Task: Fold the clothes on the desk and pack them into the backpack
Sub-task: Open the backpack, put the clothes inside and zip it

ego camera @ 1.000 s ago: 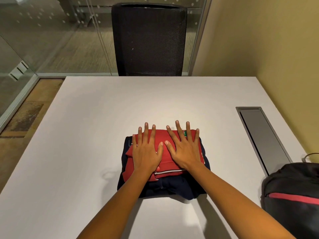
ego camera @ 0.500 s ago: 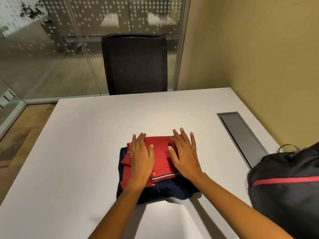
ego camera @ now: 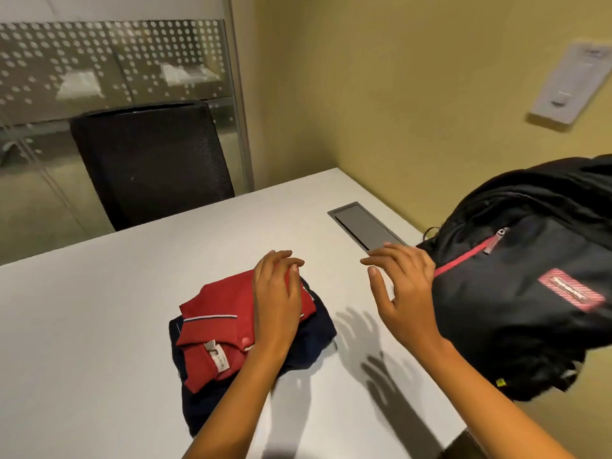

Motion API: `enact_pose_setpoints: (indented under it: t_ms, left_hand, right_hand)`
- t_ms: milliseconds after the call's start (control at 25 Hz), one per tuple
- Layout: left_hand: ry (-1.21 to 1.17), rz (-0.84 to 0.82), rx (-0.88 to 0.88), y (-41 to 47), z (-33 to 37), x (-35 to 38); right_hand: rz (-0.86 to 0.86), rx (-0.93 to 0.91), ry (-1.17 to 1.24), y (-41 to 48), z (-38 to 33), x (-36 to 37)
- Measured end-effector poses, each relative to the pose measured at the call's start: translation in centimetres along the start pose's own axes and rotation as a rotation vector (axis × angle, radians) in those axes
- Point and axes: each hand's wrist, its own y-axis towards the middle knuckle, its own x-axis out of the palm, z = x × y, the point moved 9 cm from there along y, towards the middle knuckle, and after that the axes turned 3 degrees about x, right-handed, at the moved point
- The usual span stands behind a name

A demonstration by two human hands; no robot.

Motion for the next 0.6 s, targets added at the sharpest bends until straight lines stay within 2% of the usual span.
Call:
enact_pose_setpoints:
  t_ms: [240, 400, 600]
  left_hand:
    - [-0.132, -0.160, 0.156, -0.4, 6.1, 6.1]
    - [-0.227, -0.254, 0.222, -1.4, 11.4, 10.5]
    - [-0.299, -0.316, 0.277, -2.4, 17.9, 15.4]
  right_hand:
    - [0.103, 0.052, -0.254, -1.0, 3.8, -10.3]
    - [0.234, 0.147, -0.393, -2.9, 6.5, -17.6]
    - [0.348, 0.227, -0.456, -4.5, 10.0, -24.0]
